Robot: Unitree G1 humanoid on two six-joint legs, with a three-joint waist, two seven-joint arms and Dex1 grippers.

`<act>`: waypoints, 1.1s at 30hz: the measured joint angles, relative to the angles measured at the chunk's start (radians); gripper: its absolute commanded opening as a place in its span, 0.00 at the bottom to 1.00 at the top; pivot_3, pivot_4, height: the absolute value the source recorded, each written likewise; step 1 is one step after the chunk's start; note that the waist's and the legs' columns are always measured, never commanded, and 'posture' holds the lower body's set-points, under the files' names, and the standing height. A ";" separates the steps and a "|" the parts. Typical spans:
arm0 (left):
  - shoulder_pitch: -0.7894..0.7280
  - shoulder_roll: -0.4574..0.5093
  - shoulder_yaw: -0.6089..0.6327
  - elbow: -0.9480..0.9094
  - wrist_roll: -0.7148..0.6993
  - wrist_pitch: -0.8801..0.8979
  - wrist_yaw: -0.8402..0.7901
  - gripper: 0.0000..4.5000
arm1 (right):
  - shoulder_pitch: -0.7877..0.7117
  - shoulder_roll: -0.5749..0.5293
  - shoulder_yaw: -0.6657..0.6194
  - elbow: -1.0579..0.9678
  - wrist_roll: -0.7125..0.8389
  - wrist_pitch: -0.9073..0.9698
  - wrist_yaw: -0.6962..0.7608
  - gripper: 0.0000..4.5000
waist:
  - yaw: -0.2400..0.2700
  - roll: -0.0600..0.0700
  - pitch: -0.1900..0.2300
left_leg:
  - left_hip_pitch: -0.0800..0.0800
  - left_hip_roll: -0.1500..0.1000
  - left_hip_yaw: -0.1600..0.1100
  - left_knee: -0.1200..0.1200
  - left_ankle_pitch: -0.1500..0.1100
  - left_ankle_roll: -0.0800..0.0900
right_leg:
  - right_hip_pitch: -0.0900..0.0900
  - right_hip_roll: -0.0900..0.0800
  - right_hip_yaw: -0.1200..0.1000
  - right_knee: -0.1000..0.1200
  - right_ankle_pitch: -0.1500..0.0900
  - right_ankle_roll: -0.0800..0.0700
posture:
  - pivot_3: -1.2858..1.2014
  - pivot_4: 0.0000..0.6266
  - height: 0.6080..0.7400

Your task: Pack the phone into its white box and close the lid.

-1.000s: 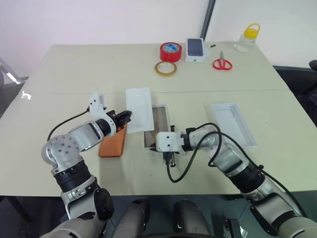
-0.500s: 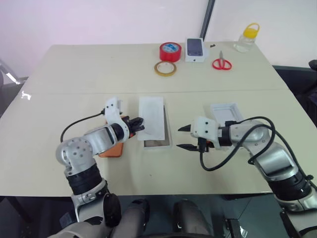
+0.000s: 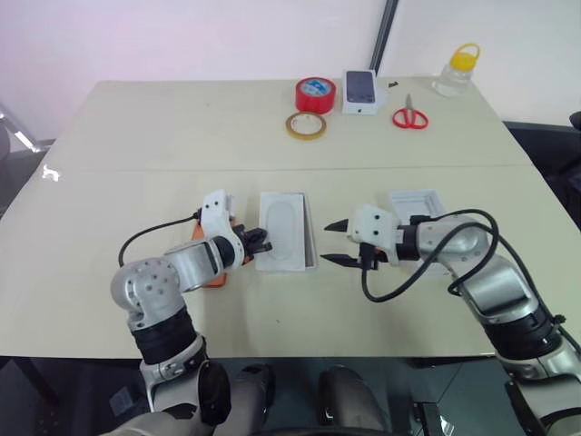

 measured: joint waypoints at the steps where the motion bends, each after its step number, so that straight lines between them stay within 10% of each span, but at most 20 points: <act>1: 0.000 -0.007 0.000 -0.004 0.001 0.000 -0.006 0.30 | 0.000 0.000 0.003 0.002 0.000 -0.001 -0.001 0.62 | 0.000 0.000 0.000 | 0.000 0.000 0.000 0.000 0.000 0.000 | 0.000 0.000 0.000 0.000 0.000 0.000 | 0.52 0.24 1.00; 7: -0.017 -0.065 0.033 -0.016 -0.001 -0.003 -0.030 0.95 | 0.000 0.000 0.012 0.003 -0.001 -0.004 -0.006 0.62 | -0.001 0.000 0.000 | 0.000 0.000 0.000 0.000 0.000 0.000 | 0.000 0.000 0.000 0.000 0.000 0.000 | 0.52 0.24 1.00; 14: -0.054 -0.080 0.107 -0.017 0.000 0.008 -0.041 0.95 | -0.006 0.005 0.012 0.012 -0.002 -0.004 -0.020 0.62 | -0.001 -0.001 0.000 | 0.000 0.000 0.000 0.000 0.000 0.000 | 0.000 0.000 0.000 0.000 0.000 0.000 | 0.52 0.24 1.00; 22: -0.083 -0.039 0.125 -0.036 -0.002 0.022 -0.085 0.97 | -0.064 0.064 0.014 0.067 -0.005 0.008 -0.071 0.01 | -0.003 -0.001 0.000 | 0.000 0.000 0.000 0.000 0.000 0.000 | 0.000 0.000 0.000 0.000 0.000 0.000 | 0.52 0.24 1.00; 33: 0.278 0.592 -0.190 -0.079 0.128 -0.553 -0.596 0.97 | -0.263 0.295 0.113 0.298 -0.113 0.138 -0.247 0.01 | -0.028 0.000 0.000 | 0.001 0.002 0.000 -0.003 0.002 -0.003 | -0.003 0.002 0.001 0.000 0.001 -0.003 | 0.52 0.24 1.00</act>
